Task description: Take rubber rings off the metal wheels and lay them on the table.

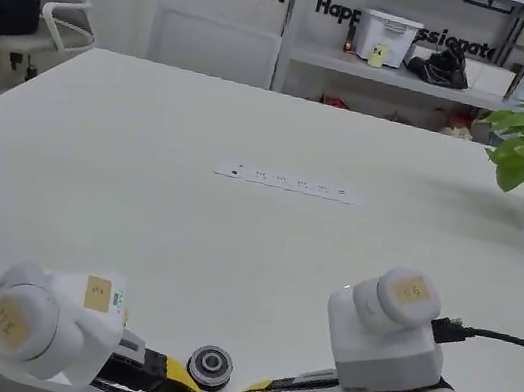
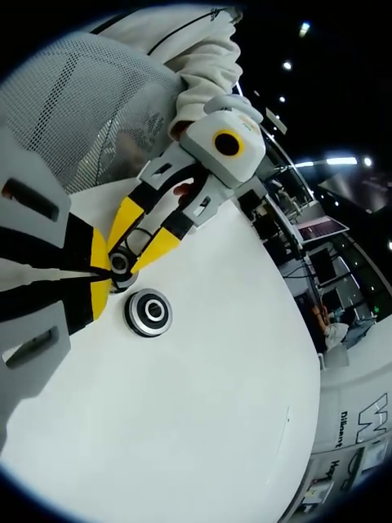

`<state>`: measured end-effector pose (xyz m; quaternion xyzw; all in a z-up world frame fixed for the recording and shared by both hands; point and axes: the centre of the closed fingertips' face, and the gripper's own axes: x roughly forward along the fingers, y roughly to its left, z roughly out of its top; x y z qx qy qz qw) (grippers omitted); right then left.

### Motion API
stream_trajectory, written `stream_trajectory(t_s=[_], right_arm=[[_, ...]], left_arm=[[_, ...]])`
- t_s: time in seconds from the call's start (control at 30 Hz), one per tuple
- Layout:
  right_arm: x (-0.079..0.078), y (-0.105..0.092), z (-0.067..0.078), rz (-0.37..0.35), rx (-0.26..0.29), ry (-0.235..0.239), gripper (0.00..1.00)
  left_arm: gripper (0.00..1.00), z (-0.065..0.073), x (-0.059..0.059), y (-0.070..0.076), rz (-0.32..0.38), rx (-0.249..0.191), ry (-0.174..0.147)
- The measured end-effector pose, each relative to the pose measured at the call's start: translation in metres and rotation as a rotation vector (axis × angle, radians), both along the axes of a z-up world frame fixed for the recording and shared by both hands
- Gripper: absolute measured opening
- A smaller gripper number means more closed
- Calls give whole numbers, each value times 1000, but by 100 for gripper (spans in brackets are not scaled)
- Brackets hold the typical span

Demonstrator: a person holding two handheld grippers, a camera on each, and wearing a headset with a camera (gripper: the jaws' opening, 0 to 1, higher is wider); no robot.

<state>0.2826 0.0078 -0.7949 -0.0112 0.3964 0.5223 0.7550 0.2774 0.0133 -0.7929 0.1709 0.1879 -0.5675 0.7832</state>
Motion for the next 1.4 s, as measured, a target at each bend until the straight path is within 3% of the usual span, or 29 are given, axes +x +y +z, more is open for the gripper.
stream_trajectory(t_s=[0.5,0.93,0.97,1.0,1.03,1.07,1.1,1.13,1.33,1.4], right_arm=[[2,-1,1,-17,1,-14,0],[0,-2,3,-26,35,32,0],[-1,-2,4,-24,43,35,0],[0,11,20,-29,159,47,0],[4,15,35,-79,230,82,0],[8,13,37,-92,224,69,0],[15,8,37,-86,179,8,0],[15,7,38,-80,169,-4,0],[4,1,19,-51,107,12,0],[1,-1,14,-17,67,-17,0]], left_arm=[[13,0,2,0,-5,24,-13],[13,0,2,-2,-13,17,-2],[13,1,2,-2,-13,23,1],[13,1,2,-3,-15,28,0],[13,1,1,-3,-16,32,-2],[13,1,1,-3,-14,32,0],[13,0,1,-2,-14,32,-1],[13,0,2,-2,-16,31,-1],[13,0,1,-2,-17,34,-9],[13,0,1,-2,-18,35,-10]])
